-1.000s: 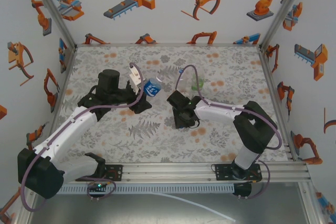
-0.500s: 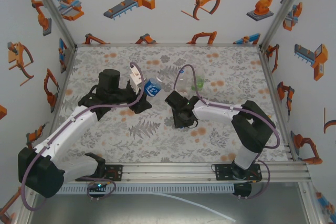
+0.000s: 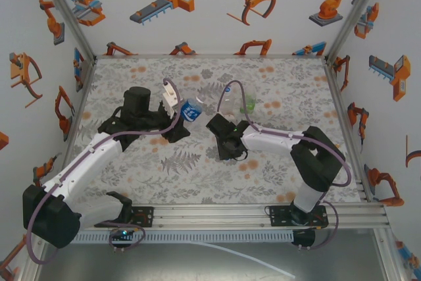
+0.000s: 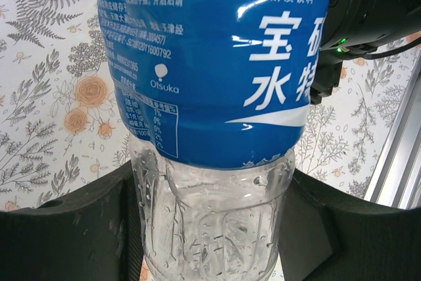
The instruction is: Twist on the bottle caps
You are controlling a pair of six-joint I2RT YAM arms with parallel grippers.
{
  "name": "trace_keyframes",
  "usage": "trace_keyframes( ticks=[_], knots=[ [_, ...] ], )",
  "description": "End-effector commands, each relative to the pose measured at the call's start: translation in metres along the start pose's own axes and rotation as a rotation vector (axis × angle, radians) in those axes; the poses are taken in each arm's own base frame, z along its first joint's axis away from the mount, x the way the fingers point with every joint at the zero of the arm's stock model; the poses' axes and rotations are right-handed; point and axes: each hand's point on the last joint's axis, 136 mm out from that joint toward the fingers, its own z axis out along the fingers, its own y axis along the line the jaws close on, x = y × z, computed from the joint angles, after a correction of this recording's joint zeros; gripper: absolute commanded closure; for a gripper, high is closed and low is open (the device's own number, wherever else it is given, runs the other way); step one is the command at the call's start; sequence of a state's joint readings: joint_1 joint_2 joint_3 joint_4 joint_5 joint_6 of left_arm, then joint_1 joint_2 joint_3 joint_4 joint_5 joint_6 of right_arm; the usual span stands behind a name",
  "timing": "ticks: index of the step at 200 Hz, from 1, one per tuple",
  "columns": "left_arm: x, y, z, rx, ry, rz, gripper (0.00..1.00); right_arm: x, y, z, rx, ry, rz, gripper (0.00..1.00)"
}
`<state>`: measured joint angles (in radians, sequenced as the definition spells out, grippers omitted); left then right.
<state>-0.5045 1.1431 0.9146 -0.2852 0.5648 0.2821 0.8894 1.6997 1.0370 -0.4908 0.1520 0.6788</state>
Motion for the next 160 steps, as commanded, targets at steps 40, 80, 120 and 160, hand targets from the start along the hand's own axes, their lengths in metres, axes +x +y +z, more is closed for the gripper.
trace_keyframes(
  ticks=[40,80,120,160],
  knots=[
    [-0.015,-0.025,-0.008,0.065,-0.092,0.133,1.00,-0.040,0.022,-0.093,-0.222,-0.300,-0.143,0.88],
    [-0.015,-0.049,-0.015,0.128,-0.119,0.224,1.00,-0.053,0.040,-0.188,-0.422,-0.575,-0.371,0.95],
    [-0.018,-0.079,-0.032,0.200,-0.139,0.368,1.00,-0.049,0.054,-0.291,-0.585,-0.864,-0.637,1.00],
    [0.000,-0.105,-0.052,0.274,-0.085,0.529,1.00,-0.025,0.069,-0.352,-0.715,-0.982,-0.912,1.00]
  ],
)
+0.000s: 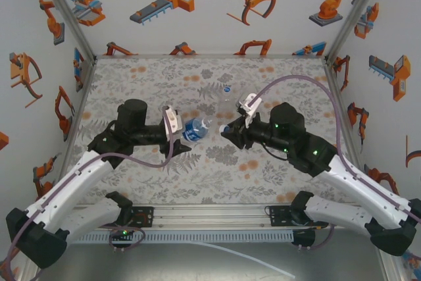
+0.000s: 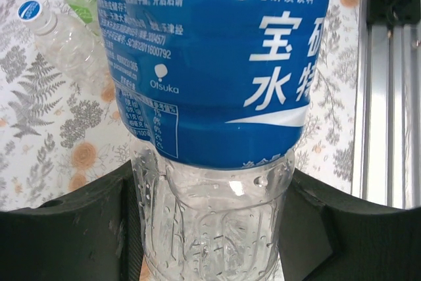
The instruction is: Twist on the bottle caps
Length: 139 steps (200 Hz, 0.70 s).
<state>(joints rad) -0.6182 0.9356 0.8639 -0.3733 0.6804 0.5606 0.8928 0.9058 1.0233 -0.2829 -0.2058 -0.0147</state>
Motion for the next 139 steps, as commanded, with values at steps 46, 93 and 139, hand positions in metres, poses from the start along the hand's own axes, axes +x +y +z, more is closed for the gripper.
trace_keyframes(
  ticks=[46,93,139],
  knots=[
    [0.001,-0.041,-0.022,0.099,0.085,0.226,1.00,-0.047,0.071,-0.026,-0.399,-0.156,-0.301,1.00],
    [-0.009,-0.047,-0.026,0.113,0.053,0.228,1.00,-0.041,0.082,-0.018,-0.490,-0.130,-0.288,1.00],
    [-0.014,-0.045,-0.025,0.113,0.049,0.197,1.00,-0.033,0.093,-0.017,-0.570,-0.102,-0.266,1.00]
  ],
)
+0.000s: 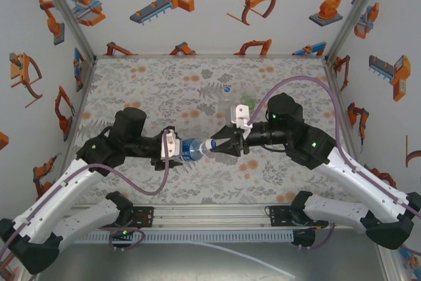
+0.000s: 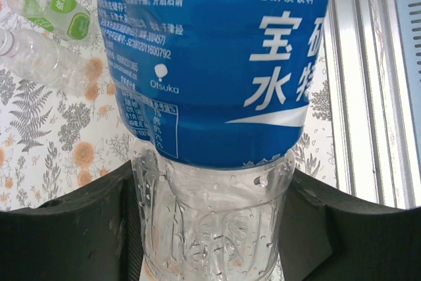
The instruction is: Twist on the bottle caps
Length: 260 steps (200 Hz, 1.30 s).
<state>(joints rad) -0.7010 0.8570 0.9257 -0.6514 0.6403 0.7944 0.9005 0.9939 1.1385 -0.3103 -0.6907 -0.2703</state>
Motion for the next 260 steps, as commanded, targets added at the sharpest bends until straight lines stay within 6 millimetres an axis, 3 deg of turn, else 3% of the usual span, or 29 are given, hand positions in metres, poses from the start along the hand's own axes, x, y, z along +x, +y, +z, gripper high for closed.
trace_keyframes(
  ticks=[1,100,181,260],
  knots=[
    [-0.018,0.002,-0.007,0.002,-0.041,0.013,1.00,-0.009,0.014,0.000,-0.084,-0.018,-0.014,1.00],
    [-0.028,0.006,-0.005,0.019,-0.080,-0.045,1.00,-0.002,-0.001,0.013,0.032,0.017,-0.050,1.00],
    [-0.042,-0.001,0.000,0.111,-0.147,-0.115,1.00,0.011,0.027,0.018,-0.169,0.111,-0.075,1.00],
    [-0.042,-0.014,0.004,0.225,-0.161,-0.167,1.00,0.014,0.027,0.016,-0.186,0.144,-0.156,1.00]
  ],
)
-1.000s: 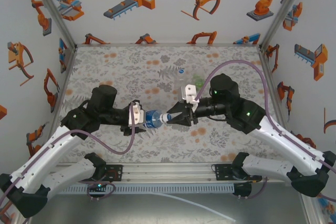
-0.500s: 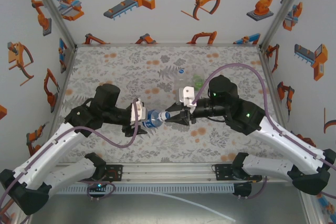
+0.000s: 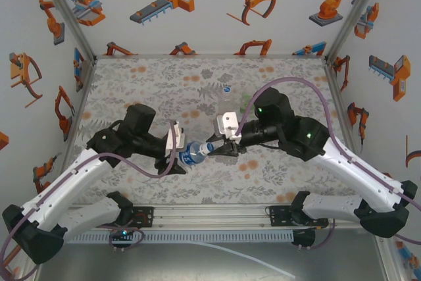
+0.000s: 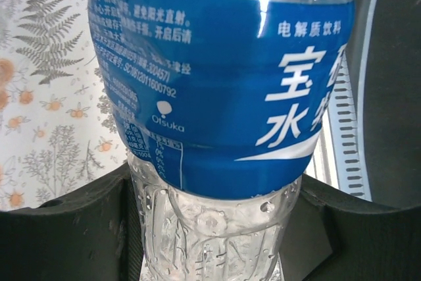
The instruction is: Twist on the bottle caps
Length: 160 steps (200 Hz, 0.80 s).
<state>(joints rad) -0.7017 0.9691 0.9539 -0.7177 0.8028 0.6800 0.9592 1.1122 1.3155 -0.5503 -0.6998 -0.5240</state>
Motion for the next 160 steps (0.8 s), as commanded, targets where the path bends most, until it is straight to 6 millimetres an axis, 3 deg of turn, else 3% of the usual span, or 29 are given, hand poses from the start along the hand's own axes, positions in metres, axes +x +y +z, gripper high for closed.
trace_keyframes(
  ticks=[1,28,54,80,112,133,160],
  knots=[
    [-0.041,-0.005,-0.010,0.042,-0.127,0.058,1.00,0.011,0.014,0.004,-0.064,0.029,-0.006,1.00],
    [-0.040,-0.003,-0.010,0.031,-0.122,0.056,1.00,0.009,0.014,0.002,-0.049,0.023,0.025,1.00],
    [-0.037,0.009,-0.011,-0.035,-0.088,0.058,1.00,0.012,0.009,0.004,-0.014,0.023,0.165,1.00],
    [-0.030,0.027,-0.011,-0.129,-0.039,0.033,1.00,0.020,-0.011,0.007,0.114,-0.007,0.358,1.00],
    [-0.019,0.042,-0.011,-0.215,0.013,0.043,1.00,0.039,-0.041,0.005,0.307,-0.038,0.672,1.00],
    [-0.015,0.049,-0.013,-0.264,0.029,0.062,1.00,0.059,-0.061,-0.002,0.468,-0.049,0.966,1.00],
    [-0.012,0.054,-0.015,-0.309,0.033,0.083,1.00,0.082,-0.067,-0.005,0.579,-0.091,1.338,1.00]
  ],
)
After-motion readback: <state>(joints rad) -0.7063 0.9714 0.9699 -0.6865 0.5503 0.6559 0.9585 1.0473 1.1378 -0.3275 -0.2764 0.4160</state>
